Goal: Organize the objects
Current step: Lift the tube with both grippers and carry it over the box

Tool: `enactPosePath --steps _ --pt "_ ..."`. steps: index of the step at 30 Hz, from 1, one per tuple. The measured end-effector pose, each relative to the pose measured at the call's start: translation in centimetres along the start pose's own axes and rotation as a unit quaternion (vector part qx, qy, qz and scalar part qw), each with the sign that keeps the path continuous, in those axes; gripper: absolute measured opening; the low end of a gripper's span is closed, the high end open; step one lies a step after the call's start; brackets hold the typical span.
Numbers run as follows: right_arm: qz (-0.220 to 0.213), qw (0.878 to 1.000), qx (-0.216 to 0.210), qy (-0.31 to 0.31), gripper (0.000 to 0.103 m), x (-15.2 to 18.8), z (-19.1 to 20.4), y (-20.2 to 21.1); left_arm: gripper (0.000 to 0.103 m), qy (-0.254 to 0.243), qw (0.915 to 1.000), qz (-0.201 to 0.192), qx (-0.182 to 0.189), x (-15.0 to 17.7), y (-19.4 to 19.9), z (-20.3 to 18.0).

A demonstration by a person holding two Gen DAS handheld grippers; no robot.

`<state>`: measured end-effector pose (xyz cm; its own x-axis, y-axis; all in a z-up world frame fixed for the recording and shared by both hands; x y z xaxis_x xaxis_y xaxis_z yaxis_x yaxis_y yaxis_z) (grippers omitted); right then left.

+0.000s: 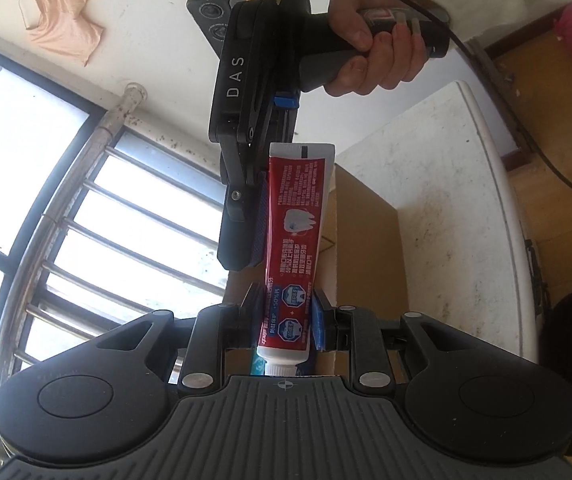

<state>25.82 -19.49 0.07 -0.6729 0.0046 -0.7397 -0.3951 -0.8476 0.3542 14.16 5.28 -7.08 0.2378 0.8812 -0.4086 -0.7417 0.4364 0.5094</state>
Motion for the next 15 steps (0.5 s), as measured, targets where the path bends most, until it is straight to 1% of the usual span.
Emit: enactPosePath --steps 4,6,8,13,15 --pt "0.009 0.999 0.000 -0.049 0.029 -1.0 -2.4 -1.7 0.024 0.029 0.9995 0.012 -0.005 1.0 -1.3 1.3" --pt "0.011 0.997 0.004 -0.077 0.030 -1.5 -3.9 -2.4 0.024 0.050 0.9986 0.018 -0.003 1.9 -2.2 2.4" --pt "0.014 0.995 0.007 -0.094 0.030 -2.0 -5.1 -3.1 0.024 0.058 0.9979 0.026 0.007 2.6 -3.2 3.2" --pt "0.018 0.994 0.030 -0.102 0.031 -2.9 -7.1 -4.7 0.024 0.069 0.9964 0.044 0.022 3.8 -5.6 4.8" --pt "0.019 0.993 0.035 -0.108 0.031 -3.3 -7.8 -5.3 0.024 0.060 0.9965 0.052 0.025 4.0 -6.4 5.1"
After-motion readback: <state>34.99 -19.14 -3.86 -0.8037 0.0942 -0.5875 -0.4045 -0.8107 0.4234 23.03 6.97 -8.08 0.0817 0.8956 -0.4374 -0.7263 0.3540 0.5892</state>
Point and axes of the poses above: each gripper's, at about its wrist camera, not at the fingertips, and y roughly against the way its jaws point, z to its left, x to its underside, the point moved 1 cm from there along -y, roughly the way its jaws point, and after that the axes turned 5 degrees about x, right-handed, at the moved point
